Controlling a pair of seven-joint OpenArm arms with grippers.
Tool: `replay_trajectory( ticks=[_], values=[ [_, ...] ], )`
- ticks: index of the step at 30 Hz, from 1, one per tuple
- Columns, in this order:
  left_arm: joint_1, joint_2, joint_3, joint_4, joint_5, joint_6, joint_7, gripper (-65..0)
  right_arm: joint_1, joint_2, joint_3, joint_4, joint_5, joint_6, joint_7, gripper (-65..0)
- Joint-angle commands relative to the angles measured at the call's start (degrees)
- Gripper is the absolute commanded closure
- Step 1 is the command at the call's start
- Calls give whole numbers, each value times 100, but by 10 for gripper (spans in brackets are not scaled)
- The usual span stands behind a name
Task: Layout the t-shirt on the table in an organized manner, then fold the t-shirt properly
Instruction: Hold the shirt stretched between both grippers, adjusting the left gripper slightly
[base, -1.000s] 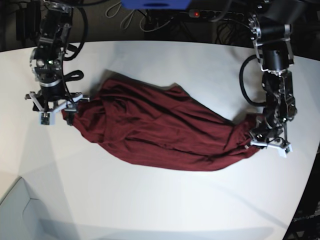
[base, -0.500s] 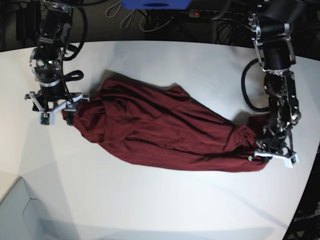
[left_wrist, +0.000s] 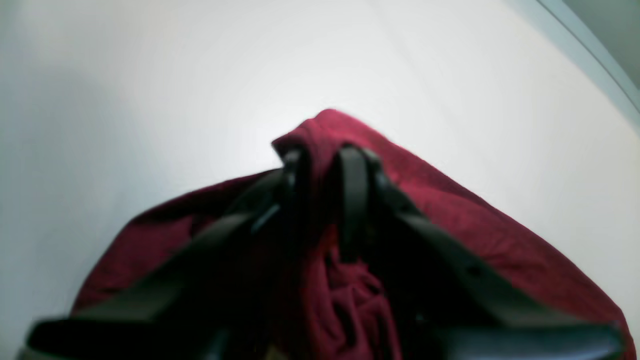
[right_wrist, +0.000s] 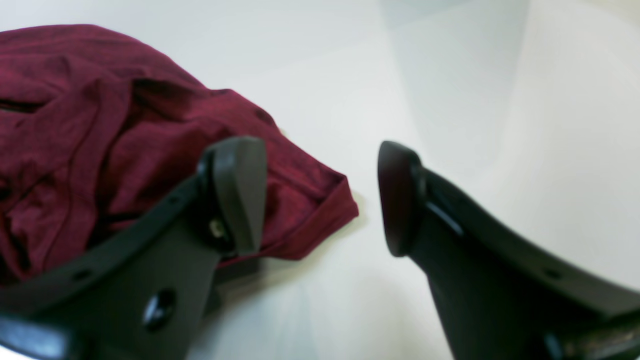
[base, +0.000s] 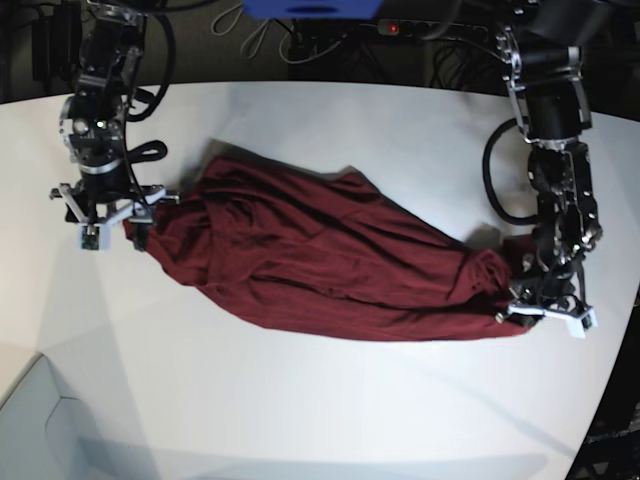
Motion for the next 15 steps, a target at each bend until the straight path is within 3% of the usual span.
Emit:
replay_trajectory(
  ticks=[1, 15],
  values=[
    [-151, -79, -7, 99, -26, -42, -151, -141, 46, 32, 11, 124, 32, -11, 138, -359],
    [-177, -70, -7, 82, 9, -42, -168, -140, 46, 32, 2, 124, 32, -11, 138, -359]
  ],
)
